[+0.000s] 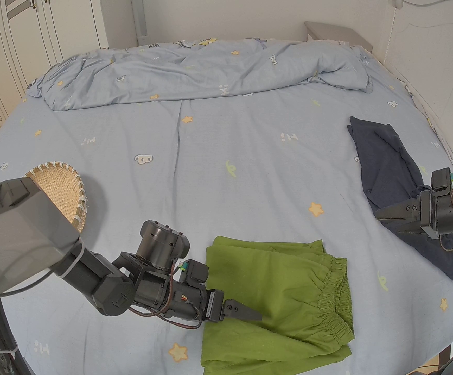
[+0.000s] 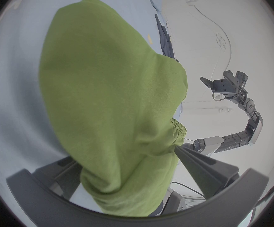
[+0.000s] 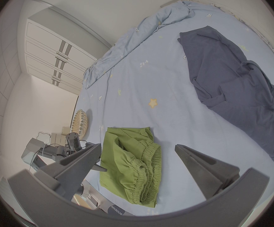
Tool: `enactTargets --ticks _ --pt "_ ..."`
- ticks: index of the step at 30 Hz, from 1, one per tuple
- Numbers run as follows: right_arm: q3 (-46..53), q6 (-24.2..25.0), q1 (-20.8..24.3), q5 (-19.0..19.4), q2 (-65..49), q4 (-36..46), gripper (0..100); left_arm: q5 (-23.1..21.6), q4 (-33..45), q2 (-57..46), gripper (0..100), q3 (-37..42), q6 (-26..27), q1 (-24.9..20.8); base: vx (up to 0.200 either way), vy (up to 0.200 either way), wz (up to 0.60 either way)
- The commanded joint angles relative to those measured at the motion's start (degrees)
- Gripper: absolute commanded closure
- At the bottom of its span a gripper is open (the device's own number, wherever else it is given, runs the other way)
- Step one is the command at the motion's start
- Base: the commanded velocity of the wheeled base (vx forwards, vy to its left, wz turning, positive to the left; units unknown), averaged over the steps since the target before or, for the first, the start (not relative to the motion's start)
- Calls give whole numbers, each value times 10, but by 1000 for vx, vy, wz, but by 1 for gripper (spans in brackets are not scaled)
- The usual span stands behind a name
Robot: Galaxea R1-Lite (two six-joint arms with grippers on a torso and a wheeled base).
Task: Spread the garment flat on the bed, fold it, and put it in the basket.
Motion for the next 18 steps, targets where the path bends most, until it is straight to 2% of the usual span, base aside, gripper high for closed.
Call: enactTargets --ticks 1,4,5,10,18 --pt "0 0 0 0 1 0 0 -1 0 12 0 -11 -4 -10 0 0 0" --pt "0 0 0 0 1 0 0 0 0 14 0 -12 -5 -11 0 0 0" --pt "0 0 1 0 2 0 0 0 0 14 100 -12 -8 -12 0 0 0" --pt "0 0 1 0 2 0 0 0 0 6 100 -8 -17 -9 0 0 0" --pt "-4 -1 -5 1 0 0 0 3 1 -86 100 52 -30 17 0 0 0"
